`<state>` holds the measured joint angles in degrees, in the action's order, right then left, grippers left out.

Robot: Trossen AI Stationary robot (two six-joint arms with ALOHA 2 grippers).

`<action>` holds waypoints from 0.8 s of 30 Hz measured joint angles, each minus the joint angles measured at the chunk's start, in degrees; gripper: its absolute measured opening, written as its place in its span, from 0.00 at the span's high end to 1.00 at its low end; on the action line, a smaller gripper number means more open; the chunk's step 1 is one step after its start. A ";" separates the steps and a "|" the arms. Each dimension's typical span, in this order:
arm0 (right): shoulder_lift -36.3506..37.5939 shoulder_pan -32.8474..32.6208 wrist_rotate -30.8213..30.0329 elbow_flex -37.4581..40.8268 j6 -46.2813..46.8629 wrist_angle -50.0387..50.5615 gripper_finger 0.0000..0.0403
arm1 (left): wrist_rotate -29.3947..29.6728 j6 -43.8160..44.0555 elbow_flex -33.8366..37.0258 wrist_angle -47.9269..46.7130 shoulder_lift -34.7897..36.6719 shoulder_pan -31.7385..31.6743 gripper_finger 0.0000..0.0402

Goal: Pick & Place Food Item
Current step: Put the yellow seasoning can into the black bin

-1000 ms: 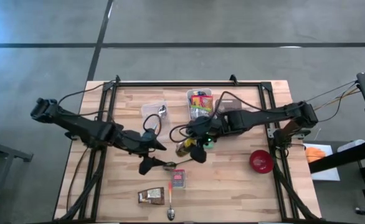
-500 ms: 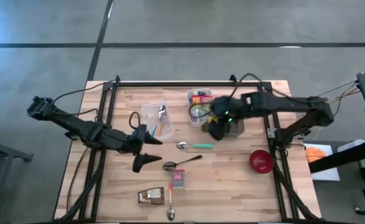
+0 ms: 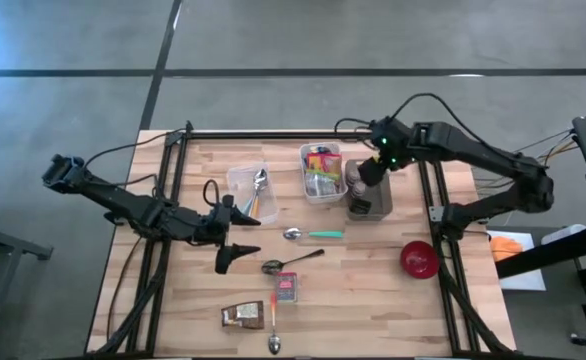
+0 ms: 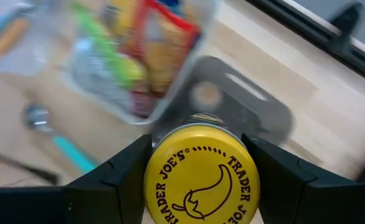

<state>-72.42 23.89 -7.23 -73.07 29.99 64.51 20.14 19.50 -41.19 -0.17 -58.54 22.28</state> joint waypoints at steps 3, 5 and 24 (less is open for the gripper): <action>-0.35 4.40 0.89 3.03 -1.81 -0.79 0.46 | 0.01 -0.17 0.00 -0.75 -0.01 0.00 0.17; -0.65 6.88 2.22 4.83 -3.10 -2.40 0.46 | 0.00 -0.23 0.00 -0.91 -0.02 0.00 0.17; -1.97 12.30 4.22 16.12 -4.84 -16.94 0.46 | 0.00 -1.56 0.00 -0.93 -0.02 -0.52 0.17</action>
<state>-74.40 36.18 -3.01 -56.95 25.14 47.57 20.14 17.93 -41.19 -1.10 -58.56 21.76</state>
